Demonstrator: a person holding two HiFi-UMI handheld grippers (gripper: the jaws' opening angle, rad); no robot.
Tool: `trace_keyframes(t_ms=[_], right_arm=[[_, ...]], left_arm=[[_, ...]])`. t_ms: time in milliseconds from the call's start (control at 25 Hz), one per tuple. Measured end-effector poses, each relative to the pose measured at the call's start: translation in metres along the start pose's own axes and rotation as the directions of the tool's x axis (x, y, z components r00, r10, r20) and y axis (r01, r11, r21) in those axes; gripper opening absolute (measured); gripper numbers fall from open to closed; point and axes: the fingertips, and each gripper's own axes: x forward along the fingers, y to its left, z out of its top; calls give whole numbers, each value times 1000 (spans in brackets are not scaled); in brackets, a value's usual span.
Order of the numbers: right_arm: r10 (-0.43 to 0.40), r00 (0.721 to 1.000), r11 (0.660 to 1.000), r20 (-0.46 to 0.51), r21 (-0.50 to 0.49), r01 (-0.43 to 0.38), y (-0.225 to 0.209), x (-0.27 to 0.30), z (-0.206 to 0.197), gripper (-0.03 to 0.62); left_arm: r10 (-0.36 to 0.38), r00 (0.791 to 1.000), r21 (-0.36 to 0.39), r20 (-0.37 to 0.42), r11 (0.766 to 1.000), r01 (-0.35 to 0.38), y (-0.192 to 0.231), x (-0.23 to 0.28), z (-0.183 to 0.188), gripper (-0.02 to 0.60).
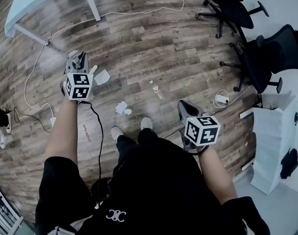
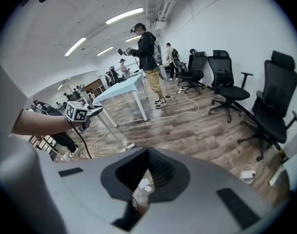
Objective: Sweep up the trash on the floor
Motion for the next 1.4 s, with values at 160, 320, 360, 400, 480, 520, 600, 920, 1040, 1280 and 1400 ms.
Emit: trace_keyframes(t_ms=[160, 320, 360, 400, 480, 520, 600, 920, 1040, 1280, 1400], right_arm=[[-7, 1000, 1000, 5, 19, 7, -6, -4, 3, 12], [3, 1000, 994, 17, 109, -4, -13, -8, 2, 12], [3, 1000, 992, 17, 127, -5, -16, -9, 0, 12], [3, 1000, 990, 17, 142, -5, -19, -9, -1, 12], [2, 1000, 985, 14, 174, -4, -22, -9, -5, 12], [1, 1000, 982, 12, 190, -4, -23, -9, -7, 12], [6, 1000, 977, 9, 214, -8, -20, -7, -9, 12], [59, 998, 979, 26, 192, -63, 9, -6, -5, 12], [71, 997, 980, 33, 183, -76, 18, -9, -5, 12], [82, 996, 974, 44, 206, -89, 32, -15, -12, 12], [89, 995, 969, 49, 226, -98, 39, -17, -16, 12]], left_arm=[[-87, 995, 93, -39, 992, 90, -32, 28, -9, 17], [-163, 983, 46, -90, 985, 167, -69, 37, -42, 16], [-186, 979, 26, -80, 982, 189, -79, 33, -47, 16], [-213, 974, 2, -72, 977, 214, -88, 28, -49, 17], [-262, 963, -45, -63, 965, 260, -103, 18, -52, 17], [-276, 959, -59, -61, 960, 272, -108, 13, -54, 17], [-286, 956, -59, -62, 957, 282, -116, 2, -57, 18], [-314, 947, -94, -66, 947, 307, -132, -42, -68, 18], [-339, 939, -94, -62, 938, 333, -140, -59, -69, 18], [-422, 905, -80, -52, 905, 418, -167, -89, -64, 18], [-423, 905, -82, -51, 904, 419, -175, -103, -64, 18]])
